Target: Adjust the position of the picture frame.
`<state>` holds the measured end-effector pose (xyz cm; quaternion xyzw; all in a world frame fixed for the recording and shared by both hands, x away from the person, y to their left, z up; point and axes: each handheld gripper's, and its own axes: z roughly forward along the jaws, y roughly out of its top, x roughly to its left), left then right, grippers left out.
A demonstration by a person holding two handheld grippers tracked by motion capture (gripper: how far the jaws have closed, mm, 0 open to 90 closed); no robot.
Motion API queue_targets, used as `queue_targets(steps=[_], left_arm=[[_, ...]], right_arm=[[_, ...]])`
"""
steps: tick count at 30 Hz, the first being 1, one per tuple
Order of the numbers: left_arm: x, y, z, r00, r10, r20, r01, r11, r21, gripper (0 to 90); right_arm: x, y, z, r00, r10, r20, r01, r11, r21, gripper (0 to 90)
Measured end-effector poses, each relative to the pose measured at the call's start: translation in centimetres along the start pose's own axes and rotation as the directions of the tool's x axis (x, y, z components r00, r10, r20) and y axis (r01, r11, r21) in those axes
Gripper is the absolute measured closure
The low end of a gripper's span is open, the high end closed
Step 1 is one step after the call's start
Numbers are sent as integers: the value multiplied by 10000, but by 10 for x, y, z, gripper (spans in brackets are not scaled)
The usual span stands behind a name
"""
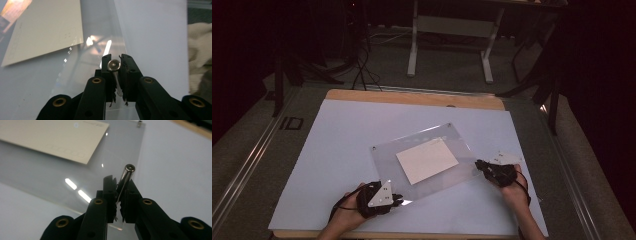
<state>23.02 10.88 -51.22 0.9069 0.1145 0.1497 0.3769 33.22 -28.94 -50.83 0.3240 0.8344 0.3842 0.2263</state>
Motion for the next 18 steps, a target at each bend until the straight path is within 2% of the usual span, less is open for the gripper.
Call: queue_targets(steps=[1, 4, 6, 9, 12, 13, 15, 18], left_arm=[[0, 0, 0, 10000, 14, 27, -14, 10000, 7, 817], [-1, 2, -2, 9996, 47, -270, -46, 10000, 67, 812], [0, 2, -3, 9988, -107, -479, 113, 9999, 112, 809], [1, -1, -6, 9952, -259, -941, 273, 9995, 139, 809], [2, -1, -10, 9919, -333, -1228, 350, 9993, 116, 808], [2, 1, -11, 9917, -381, -1231, 409, 9990, 201, 806], [0, 5, -10, 9890, -143, -1471, 212, 9988, 453, 801], [-1, 9, -9, 9901, -106, -1399, 187, 9982, 567, 799]], right_arm=[[-1, 3, 4, 10000, -49, 72, 49, 10000, -73, 837], [-6, 14, 18, 10000, -8, 61, 9, 9999, -131, 837], [-8, 22, 28, 10000, -10, 77, 11, 9999, -153, 838], [-7, 34, 42, 9995, 96, 312, -88, 9996, -254, 841], [-6, 47, 55, 9994, 196, 276, -186, 9992, -350, 843], [-7, 51, 60, 9993, 276, 267, -266, 9989, -392, 843], [-8, 61, 69, 9989, 423, 207, -413, 9982, -437, 848], [-10, 73, 84, 9962, 851, 183, -842, 9954, -447, 855]])
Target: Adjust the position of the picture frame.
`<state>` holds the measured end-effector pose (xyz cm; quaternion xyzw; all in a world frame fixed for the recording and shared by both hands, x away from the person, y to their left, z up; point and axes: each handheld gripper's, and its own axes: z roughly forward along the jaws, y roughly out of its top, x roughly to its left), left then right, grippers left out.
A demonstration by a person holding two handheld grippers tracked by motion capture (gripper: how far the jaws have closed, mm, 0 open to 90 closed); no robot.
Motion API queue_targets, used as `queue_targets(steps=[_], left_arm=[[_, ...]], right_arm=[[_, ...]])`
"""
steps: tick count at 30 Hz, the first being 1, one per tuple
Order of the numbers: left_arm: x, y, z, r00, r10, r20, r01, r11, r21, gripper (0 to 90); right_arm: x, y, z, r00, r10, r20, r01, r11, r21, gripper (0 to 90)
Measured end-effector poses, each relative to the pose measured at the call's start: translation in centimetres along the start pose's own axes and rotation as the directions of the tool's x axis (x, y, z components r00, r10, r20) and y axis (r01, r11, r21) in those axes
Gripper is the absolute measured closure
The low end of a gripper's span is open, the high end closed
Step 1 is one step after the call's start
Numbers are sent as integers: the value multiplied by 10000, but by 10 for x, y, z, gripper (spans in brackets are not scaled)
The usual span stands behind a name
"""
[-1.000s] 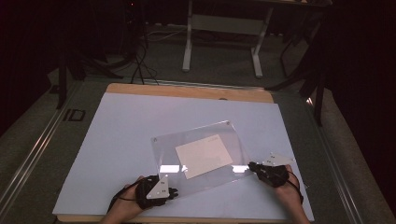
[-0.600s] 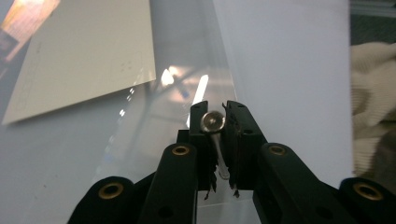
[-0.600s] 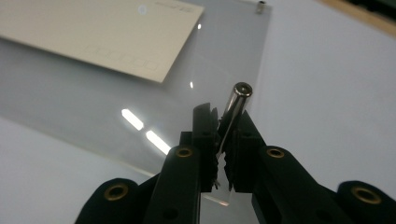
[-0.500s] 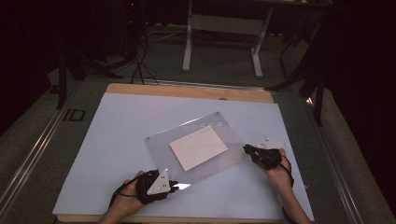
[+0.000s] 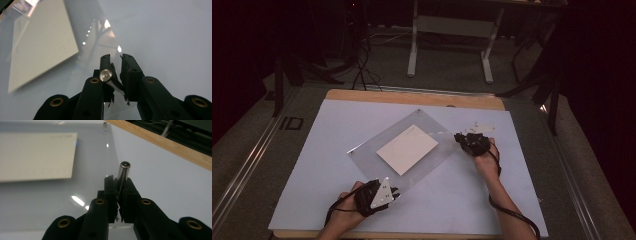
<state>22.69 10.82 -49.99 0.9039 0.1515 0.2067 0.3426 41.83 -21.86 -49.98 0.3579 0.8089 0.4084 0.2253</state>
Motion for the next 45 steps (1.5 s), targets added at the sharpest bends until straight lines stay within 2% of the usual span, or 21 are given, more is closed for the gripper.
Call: queue_targets(steps=[1, 2, 5, 13, 16, 21, 22, 25, 26, 29, 31, 32, 33, 34, 37, 38, 40, 41, 42, 44, 45], left_arm=[[-1, 1, 0, 9999, 78, -117, -78, 10000, -33, 799], [-1, 2, 0, 10000, -39, -23, 39, 10000, -28, 801], [-3, 7, 1, 10000, 24, 23, -25, 9998, 221, 806], [-22, 28, -1, 9962, 793, -364, -773, 9956, 522, 807], [-25, 33, -1, 9960, 816, -359, -799, 9957, 472, 807], [-34, 45, 9, 9959, 889, 162, -897, 9944, 562, 810], [-37, 47, 11, 9954, 919, 269, -933, 9941, 555, 811], [-45, 52, 22, 9916, 1080, 712, -1118, 9924, 514, 813], [-46, 54, 26, 9893, 1126, 926, -1177, 9917, 510, 815], [-52, 53, 43, 9845, 1342, 1126, -1426, 9872, 707, 822], [-52, 50, 50, 9837, 1221, 1323, -1326, 9884, 735, 824], [-50, 47, 51, 9831, 1066, 1489, -1162, 9916, 570, 824], [-47, 45, 52, 9833, 691, 1686, -786, 9956, 501, 819], [-43, 44, 50, 9835, 506, 1735, -599, 9970, 488, 772], [-36, 38, 43, 9809, 223, 1932, -299, 9989, 365, 658], [-33, 36, 41, 9778, 129, 2092, -196, 9994, 302, 649], [-29, 31, 36, 9648, -92, 2629, 62, 9999, 124, 651], [-26, 29, 33, 9604, -191, 2780, 205, 9998, -25, 671], [-24, 26, 30, 9587, -294, 2827, 341, 9994, -116, 671], [-20, 23, 26, 9623, -365, 2696, 439, 9988, -215, 663], [-17, 22, 25, 9594, -417, 2790, 506, 9984, -249, 652]], right_arm=[[1, 3, 5, 10000, 50, 20, -50, 10000, 58, 856], [1, 6, 11, 10000, 63, 16, -63, 9999, 146, 856], [3, 10, 25, 9994, 350, -61, -349, 9993, 131, 857], [9, 23, 56, 9928, 1139, -358, -1136, 9935, 96, 858], [10, 28, 62, 9910, 1230, -520, -1224, 9924, 144, 858], [18, 41, 82, 9883, 1312, -782, -1276, 9906, 488, 856], [20, 41, 86, 9866, 1371, -885, -1339, 9901, 409, 855], [27, 43, 96, 9811, 1531, -1186, -1506, 9881, 299, 849], [30, 44, 100, 9824, 1426, -1205, -1391, 9896, 371, 847], [37, 48, 106, 9842, 1324, -1177, -1282, 9909, 420, 837], [40, 50, 109, 9907, 997, -923, -925, 9926, 790, 840], [40, 49, 111, 9929, 839, -841, -751, 9919, 1020, 822], [41, 48, 112, 9938, 741, -828, -651, 9921, 1071, 794], [41, 47, 111, 9954, 659, -690, -582, 9925, 1076, 757], [46, 47, 107, 9987, -157, -476, 213, 9927, 1186, 685], [46, 47, 106, 9986, -261, -460, 313, 9926, 1177, 666], [44, 46, 101, 9984, -174, -544, 234, 9935, 1111, 645], [43, 46, 99, 9981, -166, -589, 224, 9948, 989, 638], [42, 45, 95, 9981, -128, -595, 184, 9953, 946, 628], [41, 41, 89, 9969, -224, -748, 291, 9956, 896, 618], [40, 39, 86, 9963, -366, -772, 437, 9947, 935, 618]])
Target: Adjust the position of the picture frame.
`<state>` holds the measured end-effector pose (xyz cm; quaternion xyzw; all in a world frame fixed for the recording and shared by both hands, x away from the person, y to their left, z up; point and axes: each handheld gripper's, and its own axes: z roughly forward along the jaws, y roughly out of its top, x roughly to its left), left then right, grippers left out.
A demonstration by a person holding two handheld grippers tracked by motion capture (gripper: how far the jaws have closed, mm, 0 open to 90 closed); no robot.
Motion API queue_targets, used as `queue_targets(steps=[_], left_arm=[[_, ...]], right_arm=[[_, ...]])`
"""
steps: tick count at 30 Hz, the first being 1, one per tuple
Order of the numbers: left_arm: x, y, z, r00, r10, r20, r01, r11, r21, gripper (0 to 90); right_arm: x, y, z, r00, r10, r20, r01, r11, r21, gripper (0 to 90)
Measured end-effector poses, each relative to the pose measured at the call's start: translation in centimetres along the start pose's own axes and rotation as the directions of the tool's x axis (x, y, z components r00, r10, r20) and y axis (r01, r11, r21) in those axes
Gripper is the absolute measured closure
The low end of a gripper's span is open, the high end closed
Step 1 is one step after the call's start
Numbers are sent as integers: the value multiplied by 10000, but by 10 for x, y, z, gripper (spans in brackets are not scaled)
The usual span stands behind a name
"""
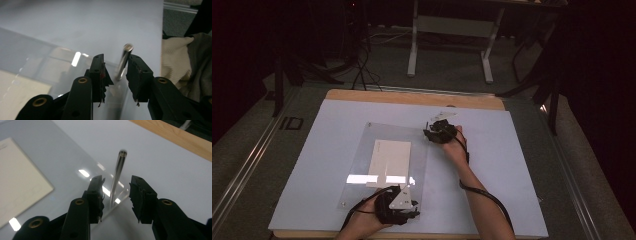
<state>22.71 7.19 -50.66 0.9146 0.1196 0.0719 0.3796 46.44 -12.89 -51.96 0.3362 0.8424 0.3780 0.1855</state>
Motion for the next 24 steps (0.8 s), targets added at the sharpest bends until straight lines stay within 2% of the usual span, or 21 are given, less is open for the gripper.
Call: queue_targets(steps=[2, 4, 6, 7, 8, 9, 14, 17, 20, 24], left_arm=[[4, -1, -2, 9998, -80, 175, 81, 10000, -43, 616], [4, -1, -2, 9998, -19, 196, 20, 10000, -65, 619], [4, -2, -4, 9993, 150, 350, -140, 9995, -268, 632], [4, -2, -4, 9993, 150, 350, -140, 9995, -268, 629], [4, -4, -9, 9993, 40, 370, -22, 9987, -508, 629], [5, -5, -11, 9997, 6, 260, 9, 9984, -564, 616], [17, -7, -20, 9997, -240, -101, 231, 9967, -782, 607], [28, -6, -22, 9974, -594, -396, 555, 9939, -951, 601], [42, -5, -23, 9923, -1036, -686, 950, 9885, -1178, 590], [58, -4, -22, 9811, -1568, -1136, 1402, 9800, -1413, 590]], right_arm=[[0, -5, -5, 10000, -87, -19, 87, 9999, 84, 616], [0, -11, -11, 9999, -144, -94, 145, 9998, 114, 609], [1, -15, -17, 9996, -180, -234, 184, 9997, 139, 600], [1, -15, -17, 9996, -180, -234, 184, 9997, 139, 600], [1, -18, -19, 9993, -228, -284, 233, 9996, 159, 599], [2, -22, -24, 9985, -256, -477, 266, 9994, 200, 593], [5, -33, -37, 9963, -111, -849, 130, 9997, 222, 588], [10, -38, -43, 9948, -338, -965, 368, 9989, 296, 582], [16, -44, -52, 9921, -564, -1125, 610, 9974, 378, 576], [21, -48, -64, 9884, -622, -1388, 659, 9976, 216, 573]])
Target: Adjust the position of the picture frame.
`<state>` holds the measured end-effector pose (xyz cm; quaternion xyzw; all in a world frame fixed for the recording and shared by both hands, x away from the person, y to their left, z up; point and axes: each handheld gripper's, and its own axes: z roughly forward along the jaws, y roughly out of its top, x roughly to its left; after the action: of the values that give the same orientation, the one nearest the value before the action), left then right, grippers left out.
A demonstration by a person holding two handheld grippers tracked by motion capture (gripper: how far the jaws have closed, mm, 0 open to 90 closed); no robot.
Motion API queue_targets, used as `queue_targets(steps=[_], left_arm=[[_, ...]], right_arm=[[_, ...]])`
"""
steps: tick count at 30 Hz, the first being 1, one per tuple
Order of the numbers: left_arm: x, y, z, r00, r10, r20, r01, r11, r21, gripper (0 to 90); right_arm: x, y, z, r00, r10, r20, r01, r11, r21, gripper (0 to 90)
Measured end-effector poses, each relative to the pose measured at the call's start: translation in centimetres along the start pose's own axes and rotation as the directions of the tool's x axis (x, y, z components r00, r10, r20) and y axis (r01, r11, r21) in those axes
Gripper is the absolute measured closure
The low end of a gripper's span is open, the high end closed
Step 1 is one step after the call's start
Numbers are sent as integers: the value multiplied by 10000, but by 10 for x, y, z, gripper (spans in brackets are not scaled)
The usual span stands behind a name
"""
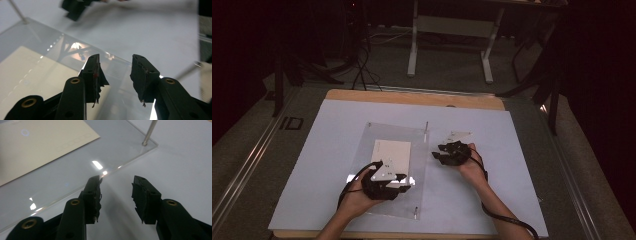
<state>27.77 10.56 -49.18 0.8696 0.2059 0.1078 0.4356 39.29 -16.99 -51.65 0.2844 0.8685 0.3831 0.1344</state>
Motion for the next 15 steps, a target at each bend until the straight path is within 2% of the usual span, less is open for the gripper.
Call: queue_targets(steps=[5, 7, 9, 15], left_arm=[[15, 3, 7, 9976, -471, -506, 472, 9989, 4, 608], [18, 4, 8, 9970, -574, -512, 572, 9984, -48, 613], [26, 8, 11, 9935, -909, -691, 903, 9958, -129, 612], [46, 14, 19, 9872, -1297, -929, 1286, 9915, -176, 608]], right_arm=[[7, -5, -11, 9997, -180, -160, 180, 9998, 39, 568], [10, -7, -15, 9995, -188, -271, 188, 9998, -5, 567], [13, -9, -18, 9991, -242, -356, 241, 9997, -49, 564], [25, -18, -29, 9972, -419, -618, 408, 9990, -188, 559]])
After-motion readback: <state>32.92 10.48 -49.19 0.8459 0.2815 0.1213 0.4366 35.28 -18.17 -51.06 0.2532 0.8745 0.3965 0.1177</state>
